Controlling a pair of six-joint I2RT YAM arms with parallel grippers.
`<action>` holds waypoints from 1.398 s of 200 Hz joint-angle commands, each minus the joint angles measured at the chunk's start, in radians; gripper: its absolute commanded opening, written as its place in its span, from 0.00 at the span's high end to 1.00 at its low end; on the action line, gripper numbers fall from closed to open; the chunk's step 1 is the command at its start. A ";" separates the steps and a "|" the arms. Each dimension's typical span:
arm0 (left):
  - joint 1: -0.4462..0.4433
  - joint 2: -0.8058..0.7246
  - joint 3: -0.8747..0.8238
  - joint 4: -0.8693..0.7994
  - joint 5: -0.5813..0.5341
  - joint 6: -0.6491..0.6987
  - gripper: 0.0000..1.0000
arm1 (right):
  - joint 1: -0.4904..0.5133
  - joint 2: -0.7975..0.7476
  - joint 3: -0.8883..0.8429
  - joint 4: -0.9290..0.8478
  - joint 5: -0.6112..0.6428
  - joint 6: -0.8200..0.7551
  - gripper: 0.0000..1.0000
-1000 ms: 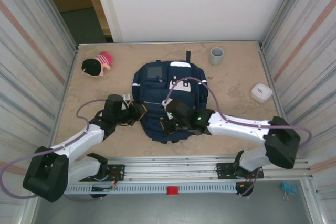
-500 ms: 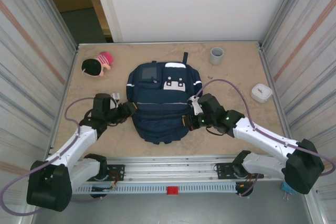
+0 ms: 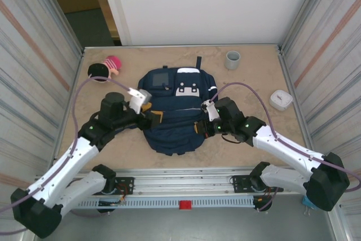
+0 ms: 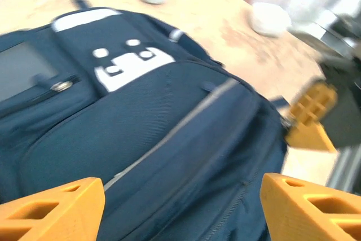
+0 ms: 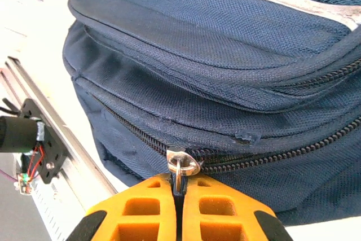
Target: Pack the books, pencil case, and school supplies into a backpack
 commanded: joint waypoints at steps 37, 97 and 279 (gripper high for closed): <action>-0.238 0.297 0.164 -0.057 -0.083 0.493 0.24 | 0.000 -0.024 0.062 0.047 -0.076 -0.024 1.00; -0.245 0.450 0.211 -0.007 -0.149 0.542 0.49 | -0.005 -0.021 0.076 0.031 -0.090 -0.040 1.00; -0.240 0.338 0.121 0.106 -0.127 0.470 0.35 | -0.273 0.013 0.109 -0.094 -0.297 -0.069 1.00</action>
